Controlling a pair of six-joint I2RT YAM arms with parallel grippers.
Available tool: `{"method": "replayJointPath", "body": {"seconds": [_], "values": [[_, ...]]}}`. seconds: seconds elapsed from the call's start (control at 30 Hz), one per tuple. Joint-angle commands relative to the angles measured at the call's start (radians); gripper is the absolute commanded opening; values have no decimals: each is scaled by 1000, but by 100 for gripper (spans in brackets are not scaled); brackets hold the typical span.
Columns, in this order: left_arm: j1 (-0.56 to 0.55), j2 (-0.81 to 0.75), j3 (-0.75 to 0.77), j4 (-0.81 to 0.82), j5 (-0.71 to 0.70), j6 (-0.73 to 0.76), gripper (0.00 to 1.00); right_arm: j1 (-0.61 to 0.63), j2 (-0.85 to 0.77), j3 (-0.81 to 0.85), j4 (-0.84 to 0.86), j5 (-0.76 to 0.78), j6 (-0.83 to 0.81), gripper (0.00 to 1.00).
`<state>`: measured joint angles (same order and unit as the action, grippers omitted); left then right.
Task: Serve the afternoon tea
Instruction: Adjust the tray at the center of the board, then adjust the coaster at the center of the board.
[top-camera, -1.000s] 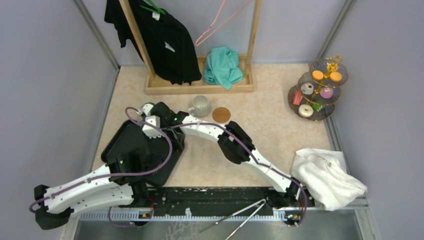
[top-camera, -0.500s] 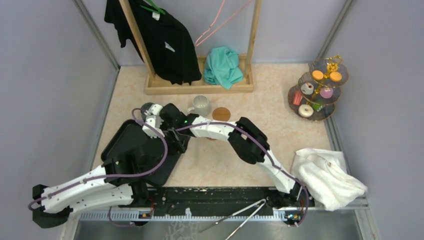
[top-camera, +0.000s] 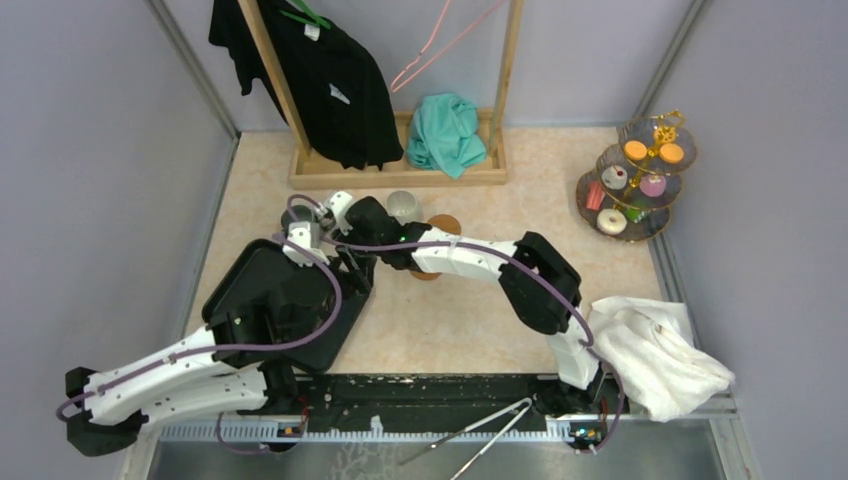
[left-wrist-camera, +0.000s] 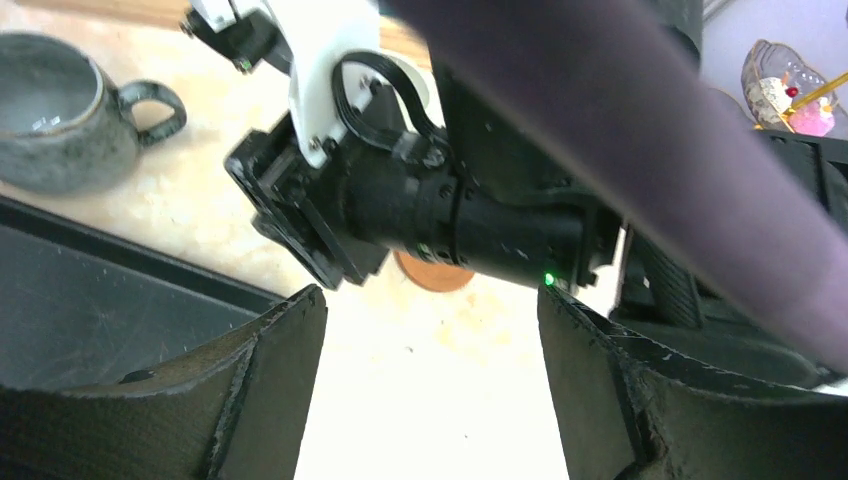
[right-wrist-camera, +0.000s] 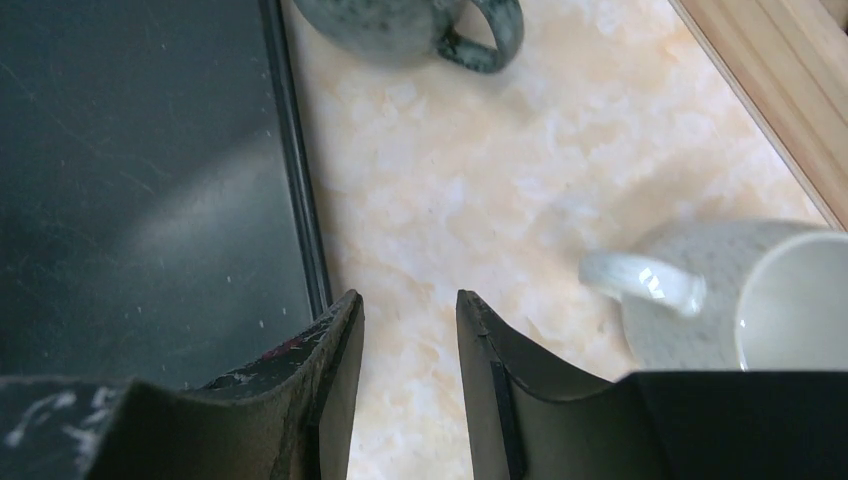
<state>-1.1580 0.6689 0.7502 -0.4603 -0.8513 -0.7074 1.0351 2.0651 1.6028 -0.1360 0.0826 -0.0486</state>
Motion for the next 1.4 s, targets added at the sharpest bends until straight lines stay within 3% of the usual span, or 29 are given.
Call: {"method": "replayJointPath", "body": {"seconds": [0.0,0.33,0.7,1.0,1.37], "values": [[17,68,42,136,-40,130,82,-18,-142,-73,68,41,32,39],[164,226,107,326,161,274,84,-58,-270,-181,27,165,94,40],[447,396,87,463,515,219,84,-217,-370,-289,-18,270,279,38],[602,590,93,593,717,142,83,-320,-262,-257,-4,236,305,38],[688,726,71,693,779,124,81,-393,-59,-77,-44,160,294,37]]}}
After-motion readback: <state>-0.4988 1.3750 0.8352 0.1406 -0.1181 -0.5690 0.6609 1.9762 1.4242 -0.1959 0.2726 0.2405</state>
